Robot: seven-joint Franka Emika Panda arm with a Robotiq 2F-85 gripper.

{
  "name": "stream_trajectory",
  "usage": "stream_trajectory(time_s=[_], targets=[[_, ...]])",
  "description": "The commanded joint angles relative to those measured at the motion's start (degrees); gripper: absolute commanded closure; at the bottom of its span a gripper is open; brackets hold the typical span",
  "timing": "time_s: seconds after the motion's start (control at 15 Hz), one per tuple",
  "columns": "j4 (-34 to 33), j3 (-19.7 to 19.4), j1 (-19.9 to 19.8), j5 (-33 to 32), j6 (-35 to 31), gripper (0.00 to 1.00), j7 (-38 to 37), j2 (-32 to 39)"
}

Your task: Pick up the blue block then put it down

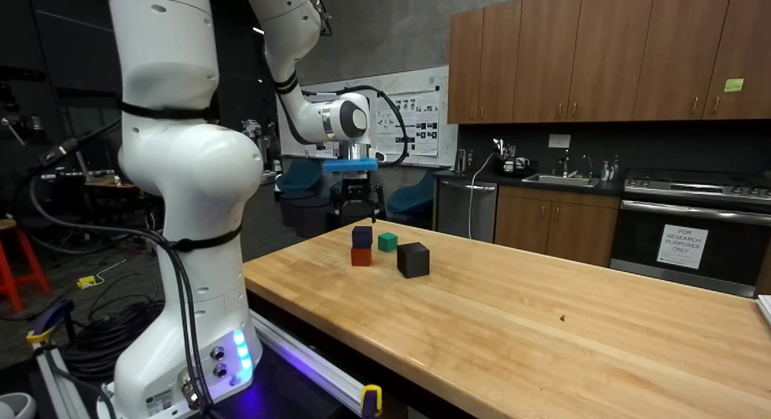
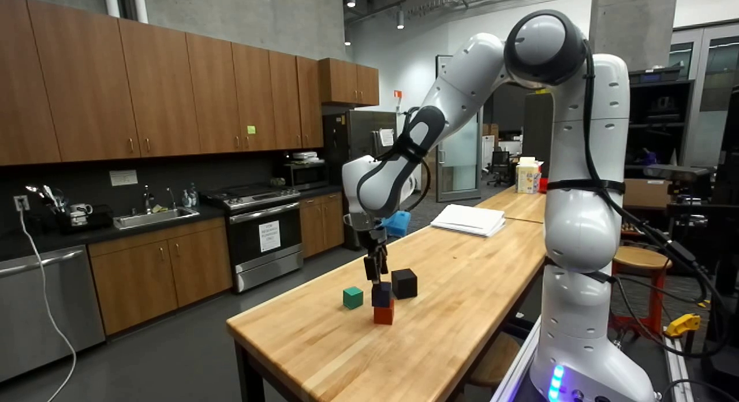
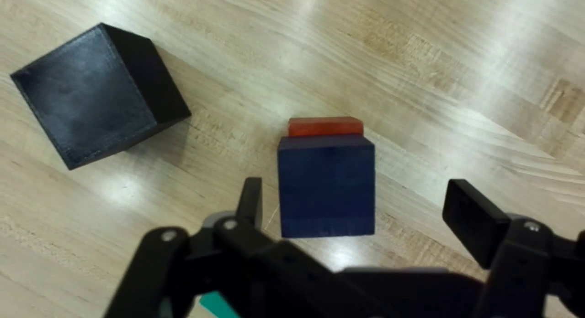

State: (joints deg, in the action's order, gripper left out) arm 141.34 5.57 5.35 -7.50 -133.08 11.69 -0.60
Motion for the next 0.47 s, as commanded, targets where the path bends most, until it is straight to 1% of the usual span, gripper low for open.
stream_trajectory(time_s=[0.0, 0.2, 0.27, 0.4], targets=[[1.49, 0.76, 0.82, 2.33, 5.24, 0.0, -4.47, -7.29], [1.92, 1.05, 1.02, 5.11, 7.68, 0.0, -8.1, -11.94], [0.24, 0.77, 0.71, 3.63, 5.92, 0.0, -5.54, -7.36], [0.55, 0.84, 0.85, 4.44, 7.07, 0.0, -6.73, -9.88]])
